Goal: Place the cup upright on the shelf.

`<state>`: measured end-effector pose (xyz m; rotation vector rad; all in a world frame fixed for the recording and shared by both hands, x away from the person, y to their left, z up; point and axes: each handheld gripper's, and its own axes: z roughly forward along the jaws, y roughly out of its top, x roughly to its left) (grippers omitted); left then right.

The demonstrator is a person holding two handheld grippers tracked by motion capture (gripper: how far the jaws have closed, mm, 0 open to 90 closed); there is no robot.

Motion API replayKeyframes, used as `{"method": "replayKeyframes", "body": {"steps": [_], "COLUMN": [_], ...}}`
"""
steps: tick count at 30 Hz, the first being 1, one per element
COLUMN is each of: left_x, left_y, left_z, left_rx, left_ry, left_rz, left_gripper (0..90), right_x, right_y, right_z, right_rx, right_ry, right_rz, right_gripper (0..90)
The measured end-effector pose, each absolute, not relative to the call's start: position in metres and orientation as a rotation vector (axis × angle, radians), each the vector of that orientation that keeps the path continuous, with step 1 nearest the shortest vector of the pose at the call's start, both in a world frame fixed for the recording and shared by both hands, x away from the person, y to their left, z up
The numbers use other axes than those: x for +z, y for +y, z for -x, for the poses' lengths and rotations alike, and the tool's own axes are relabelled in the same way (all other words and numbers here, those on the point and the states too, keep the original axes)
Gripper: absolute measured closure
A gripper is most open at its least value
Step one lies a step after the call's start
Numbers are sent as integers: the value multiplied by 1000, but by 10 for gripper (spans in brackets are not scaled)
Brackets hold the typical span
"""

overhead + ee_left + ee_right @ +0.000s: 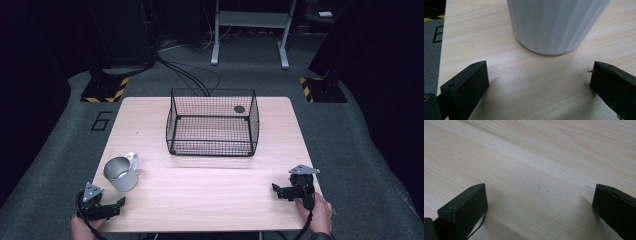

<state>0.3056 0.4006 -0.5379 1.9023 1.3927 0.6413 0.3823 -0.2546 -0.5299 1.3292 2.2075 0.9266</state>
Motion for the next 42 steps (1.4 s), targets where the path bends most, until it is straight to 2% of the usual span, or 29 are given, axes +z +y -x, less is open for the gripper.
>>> {"method": "replayKeyframes", "body": {"steps": [10, 19, 28, 42], "left_x": [-538, -532, -502, -468], "left_y": [400, 400, 396, 390], "left_z": [-306, -304, -301, -315], "left_rx": [658, 604, 590, 655], "left_ry": [1389, 1381, 1335, 1314], "left_rz": [-1896, -1919, -1880, -1837], "left_gripper": [16, 0, 0, 0], "right_x": [-530, -530, -530, -530], "right_y": [-255, -255, -255, -255], "right_z": [-382, -382, -382, -383], "right_rx": [926, 926, 926, 928], "right_ry": [2208, 2208, 2208, 2209], "right_rz": [-1329, -1329, -1328, -1327], "right_gripper": [0, 0, 0, 0]}}
